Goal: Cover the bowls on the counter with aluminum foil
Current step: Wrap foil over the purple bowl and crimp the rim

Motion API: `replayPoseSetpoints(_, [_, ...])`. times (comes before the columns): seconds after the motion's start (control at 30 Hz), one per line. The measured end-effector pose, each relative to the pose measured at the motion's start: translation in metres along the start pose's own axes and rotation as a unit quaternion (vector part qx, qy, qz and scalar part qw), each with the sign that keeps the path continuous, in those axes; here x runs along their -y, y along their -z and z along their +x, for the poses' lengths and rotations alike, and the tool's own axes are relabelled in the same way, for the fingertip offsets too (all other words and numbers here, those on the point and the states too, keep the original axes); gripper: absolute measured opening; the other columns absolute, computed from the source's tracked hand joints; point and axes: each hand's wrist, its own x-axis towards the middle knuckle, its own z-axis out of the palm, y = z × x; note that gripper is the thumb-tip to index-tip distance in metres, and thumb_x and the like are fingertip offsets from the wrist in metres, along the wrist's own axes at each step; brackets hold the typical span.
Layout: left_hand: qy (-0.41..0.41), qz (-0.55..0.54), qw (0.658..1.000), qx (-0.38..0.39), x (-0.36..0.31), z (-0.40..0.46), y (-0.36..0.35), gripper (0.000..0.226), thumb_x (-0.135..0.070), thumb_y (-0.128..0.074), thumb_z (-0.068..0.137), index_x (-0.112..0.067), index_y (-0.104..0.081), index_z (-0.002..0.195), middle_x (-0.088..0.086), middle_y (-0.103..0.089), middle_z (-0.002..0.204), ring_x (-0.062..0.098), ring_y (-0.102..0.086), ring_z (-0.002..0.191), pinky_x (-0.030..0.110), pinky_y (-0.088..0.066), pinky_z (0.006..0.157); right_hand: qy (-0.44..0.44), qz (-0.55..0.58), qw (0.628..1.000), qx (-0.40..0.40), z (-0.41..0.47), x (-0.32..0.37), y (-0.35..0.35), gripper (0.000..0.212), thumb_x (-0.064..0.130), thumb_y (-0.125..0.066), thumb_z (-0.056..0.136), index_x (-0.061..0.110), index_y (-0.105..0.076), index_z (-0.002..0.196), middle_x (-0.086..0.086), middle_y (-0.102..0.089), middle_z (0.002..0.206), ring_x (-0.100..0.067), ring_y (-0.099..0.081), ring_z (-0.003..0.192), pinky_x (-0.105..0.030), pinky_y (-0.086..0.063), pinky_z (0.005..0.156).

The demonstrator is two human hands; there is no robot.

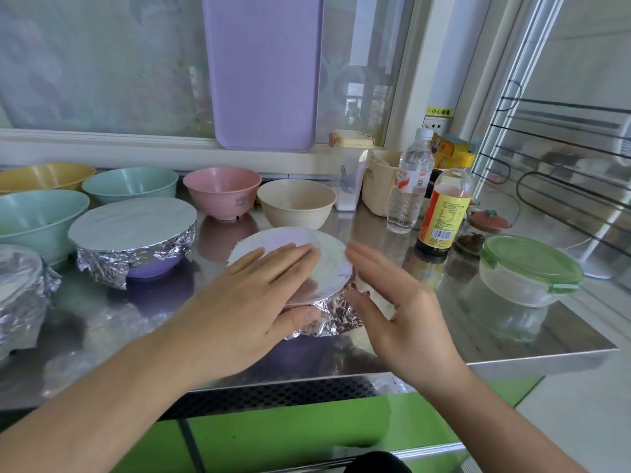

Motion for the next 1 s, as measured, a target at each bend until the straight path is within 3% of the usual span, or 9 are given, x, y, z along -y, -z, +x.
replayPoseSetpoints(0.13, [-0.006,-0.014,1.0,0.025,-0.009,0.002,0.005,0.06,-0.065,-0.006,0.104,-0.053,0.007,0.161,-0.028,0.007,0.171,0.005,0.003,0.16,0.039,-0.004,0.131,-0.073,-0.069,0.987,-0.126,-0.022,0.016,-0.012,0.03,0.011,-0.077,0.092,0.019,-0.065,0.118,0.01,-0.062,0.117,-0.005,-0.06,0.111,-0.018,-0.047,0.096])
replayPoseSetpoints(0.27, [-0.021,-0.001,0.999,0.028,-0.013,0.005,0.003,0.054,-0.061,-0.007,0.105,-0.061,0.008,0.157,-0.031,0.008,0.169,0.006,0.0,0.16,0.043,-0.007,0.13,-0.179,-0.004,0.983,-0.037,-0.024,0.023,-0.024,0.02,0.019,-0.069,0.097,0.027,-0.068,0.116,0.016,-0.069,0.111,0.0,-0.062,0.107,-0.006,-0.043,0.083])
replayPoseSetpoints(0.37, [-0.028,-0.003,0.999,0.027,-0.013,0.005,0.003,0.054,-0.06,-0.008,0.105,-0.063,0.007,0.156,-0.033,0.008,0.168,0.004,-0.001,0.159,0.044,-0.01,0.13,-0.248,0.087,0.965,-0.022,-0.016,0.021,-0.023,0.02,0.014,-0.062,0.101,0.027,-0.074,0.112,0.013,-0.077,0.1,-0.001,-0.07,0.094,-0.016,-0.052,0.08])
replayPoseSetpoints(0.47, [-0.033,-0.006,0.999,0.024,-0.011,0.006,0.002,0.053,-0.06,-0.008,0.106,-0.063,0.005,0.157,-0.033,0.005,0.169,0.004,-0.004,0.159,0.045,-0.012,0.13,-0.303,0.17,0.937,-0.014,-0.011,0.017,-0.025,0.018,0.013,-0.063,0.101,0.022,-0.075,0.11,0.005,-0.08,0.095,-0.014,-0.076,0.09,-0.044,-0.062,0.088])
replayPoseSetpoints(0.53, [-0.036,-0.001,0.999,0.021,-0.011,0.006,0.001,0.053,-0.059,-0.008,0.105,-0.062,0.004,0.157,-0.032,0.004,0.169,0.004,-0.005,0.159,0.045,-0.013,0.129,-0.318,0.189,0.929,-0.013,-0.009,0.014,-0.026,0.013,0.012,-0.065,0.1,0.019,-0.075,0.105,0.001,-0.08,0.094,-0.019,-0.077,0.091,-0.05,-0.062,0.09])
replayPoseSetpoints(0.67, [-0.04,0.002,0.999,0.017,-0.01,0.005,0.001,0.053,-0.059,-0.008,0.106,-0.062,0.003,0.157,-0.033,0.003,0.168,0.003,-0.006,0.159,0.044,-0.012,0.13,-0.333,0.214,0.918,0.0,-0.009,0.01,-0.022,0.014,0.012,-0.068,0.099,0.017,-0.075,0.087,-0.007,-0.077,0.085,-0.033,-0.073,0.087,-0.051,-0.06,0.087])
replayPoseSetpoints(0.8, [-0.041,0.001,0.999,0.014,-0.009,0.004,0.0,0.053,-0.059,-0.009,0.106,-0.063,0.005,0.157,-0.033,0.005,0.168,0.001,-0.004,0.158,0.043,-0.01,0.13,-0.342,0.218,0.914,0.015,-0.007,0.012,-0.018,0.016,0.009,-0.067,0.099,0.012,-0.07,0.084,-0.018,-0.072,0.085,-0.019,-0.063,0.073,-0.034,-0.049,0.068])
replayPoseSetpoints(0.9, [-0.04,0.0,0.999,0.014,-0.008,0.005,-0.001,0.053,-0.06,-0.008,0.105,-0.062,0.004,0.157,-0.032,0.002,0.169,0.002,-0.006,0.158,0.043,-0.012,0.129,-0.355,0.252,0.9,0.034,-0.005,0.009,-0.018,0.014,0.003,-0.061,0.102,0.005,-0.066,0.088,-0.026,-0.067,0.084,-0.023,-0.06,0.07,-0.041,-0.049,0.069])
replayPoseSetpoints(1.0, [-0.041,-0.002,0.999,0.012,-0.007,0.005,-0.001,0.053,-0.06,-0.011,0.106,-0.062,0.003,0.157,-0.032,0.003,0.168,0.0,-0.004,0.158,0.043,-0.012,0.129,-0.349,0.269,0.897,0.039,-0.002,0.007,-0.016,0.016,-0.008,-0.06,0.099,0.0,-0.066,0.087,-0.016,-0.07,0.075,-0.02,-0.063,0.067,-0.033,-0.054,0.067])
